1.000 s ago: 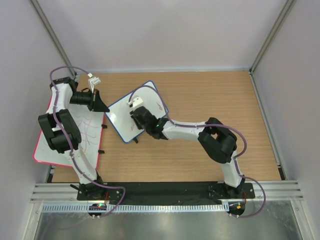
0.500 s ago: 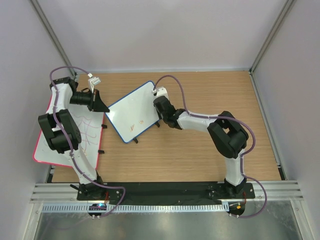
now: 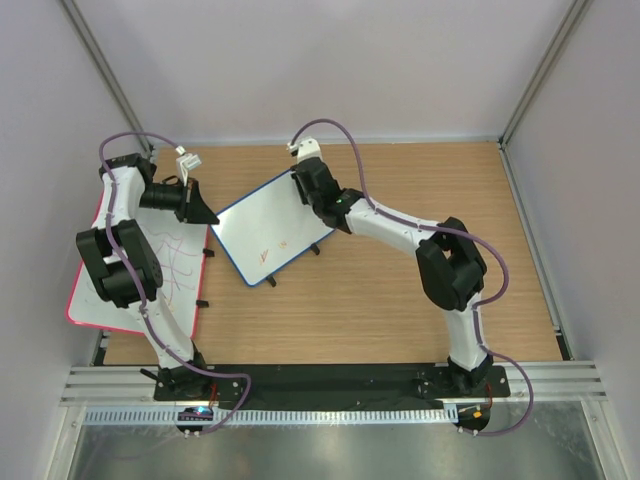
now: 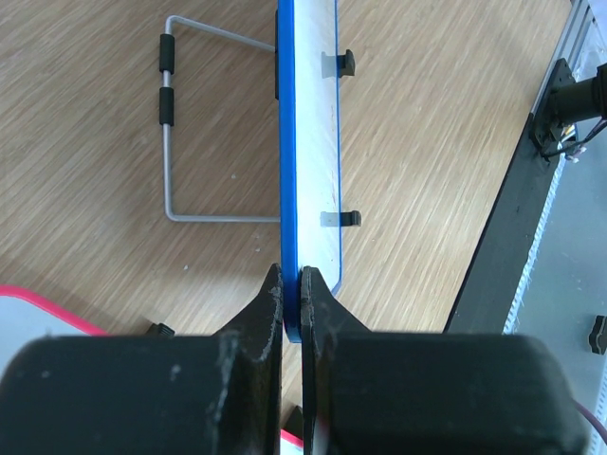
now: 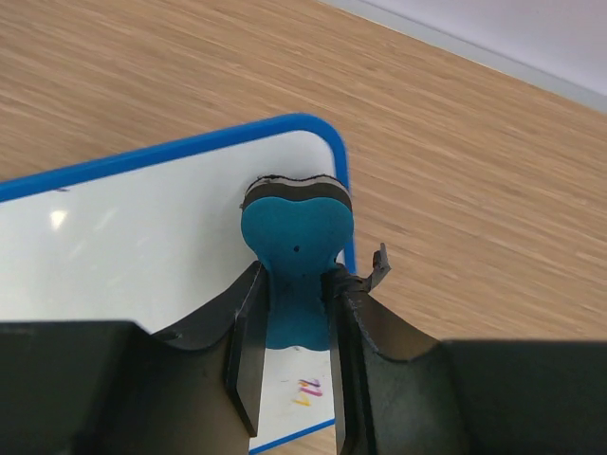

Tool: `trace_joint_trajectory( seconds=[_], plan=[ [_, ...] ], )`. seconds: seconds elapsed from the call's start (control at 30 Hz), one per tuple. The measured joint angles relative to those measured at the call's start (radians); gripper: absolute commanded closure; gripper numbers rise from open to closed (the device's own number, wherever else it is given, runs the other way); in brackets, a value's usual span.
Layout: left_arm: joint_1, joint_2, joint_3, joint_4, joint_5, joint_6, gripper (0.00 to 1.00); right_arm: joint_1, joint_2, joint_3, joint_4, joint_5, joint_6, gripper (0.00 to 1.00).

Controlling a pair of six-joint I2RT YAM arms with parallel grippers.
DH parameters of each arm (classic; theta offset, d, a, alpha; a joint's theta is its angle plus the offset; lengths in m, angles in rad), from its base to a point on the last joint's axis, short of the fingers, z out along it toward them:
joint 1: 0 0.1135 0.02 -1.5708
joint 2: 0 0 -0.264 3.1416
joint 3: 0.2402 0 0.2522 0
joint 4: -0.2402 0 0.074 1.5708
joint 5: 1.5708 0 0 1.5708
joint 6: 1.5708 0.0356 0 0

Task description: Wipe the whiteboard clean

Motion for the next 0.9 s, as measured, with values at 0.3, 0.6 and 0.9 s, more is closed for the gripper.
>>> trace_joint_trajectory(
  seconds=[0.3,0.6,0.9],
  plan=[
    [0.0,0.0,-0.002,-0.001,-0.017,-0.003,1.0,-0.023,-0.022,-0.303,0.069,0.015,0.042,0.99],
    [0.001,0.0,-0.002,-0.001,-0.016,0.001,1.0,-0.01,-0.068,-0.379,0.06,0.023,0.065,0.99],
    [0.0,0.0,-0.002,-0.001,-0.007,0.001,1.0,-0.004,0.011,-0.022,-0.039,-0.006,-0.016,0.99]
  ],
)
